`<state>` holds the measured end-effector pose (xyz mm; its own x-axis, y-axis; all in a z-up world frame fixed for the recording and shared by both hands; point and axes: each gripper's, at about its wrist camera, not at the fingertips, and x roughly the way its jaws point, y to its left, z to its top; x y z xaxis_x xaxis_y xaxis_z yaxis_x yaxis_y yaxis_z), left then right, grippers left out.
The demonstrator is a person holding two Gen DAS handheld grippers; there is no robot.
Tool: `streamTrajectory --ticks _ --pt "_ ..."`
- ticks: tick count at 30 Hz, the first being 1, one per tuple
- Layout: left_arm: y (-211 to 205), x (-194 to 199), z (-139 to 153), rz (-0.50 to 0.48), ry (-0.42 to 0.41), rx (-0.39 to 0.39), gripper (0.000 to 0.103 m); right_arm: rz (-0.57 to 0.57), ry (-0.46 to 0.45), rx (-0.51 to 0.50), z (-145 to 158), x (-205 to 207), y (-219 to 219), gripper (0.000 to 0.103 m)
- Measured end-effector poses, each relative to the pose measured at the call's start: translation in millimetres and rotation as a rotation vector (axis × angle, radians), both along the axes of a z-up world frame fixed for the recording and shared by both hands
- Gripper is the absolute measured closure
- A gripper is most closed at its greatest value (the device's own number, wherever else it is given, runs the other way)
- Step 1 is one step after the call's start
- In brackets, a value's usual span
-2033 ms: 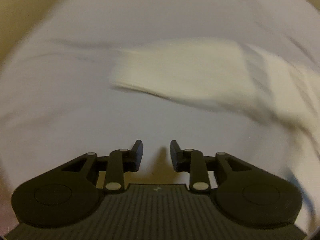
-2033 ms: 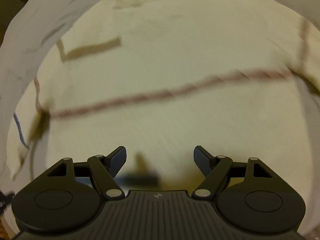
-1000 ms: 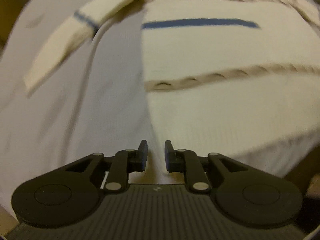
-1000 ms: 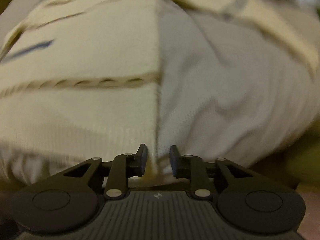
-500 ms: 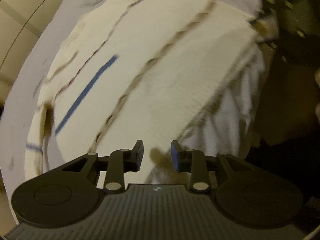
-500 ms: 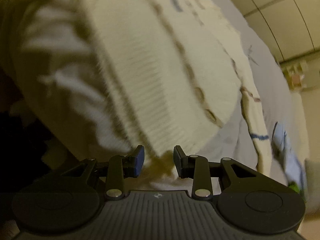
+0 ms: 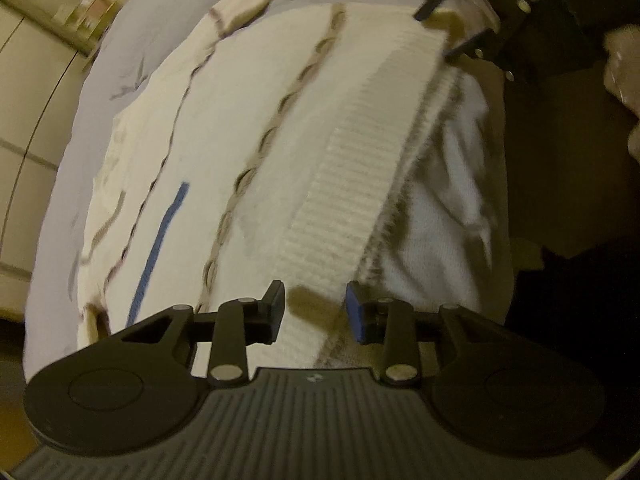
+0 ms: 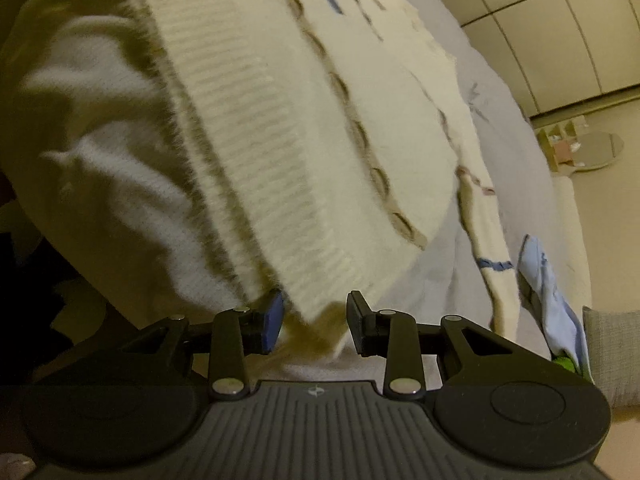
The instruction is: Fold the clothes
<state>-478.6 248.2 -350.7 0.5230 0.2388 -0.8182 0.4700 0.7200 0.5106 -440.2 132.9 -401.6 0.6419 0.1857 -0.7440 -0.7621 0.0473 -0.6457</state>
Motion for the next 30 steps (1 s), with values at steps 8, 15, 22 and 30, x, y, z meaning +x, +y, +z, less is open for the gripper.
streamTrajectory --ticks 8,15,22,30 --pt "-6.6 -3.9 -11.3 -0.075 -0.016 0.077 0.069 0.028 -0.033 -0.032 -7.5 -0.2 0.3 0.061" --pt "-9.0 -7.6 -6.7 -0.086 -0.083 0.103 0.079 0.046 -0.053 -0.028 -10.4 2.5 1.0 0.061" --pt "-1.9 -7.7 6.1 -0.068 -0.134 0.094 0.098 0.082 -0.042 0.001 -2.7 1.1 -6.2 0.103" --pt "-1.7 -30.8 25.7 -0.161 -0.152 0.078 0.101 0.034 0.0 0.093 47.0 -11.1 -28.9 0.103"
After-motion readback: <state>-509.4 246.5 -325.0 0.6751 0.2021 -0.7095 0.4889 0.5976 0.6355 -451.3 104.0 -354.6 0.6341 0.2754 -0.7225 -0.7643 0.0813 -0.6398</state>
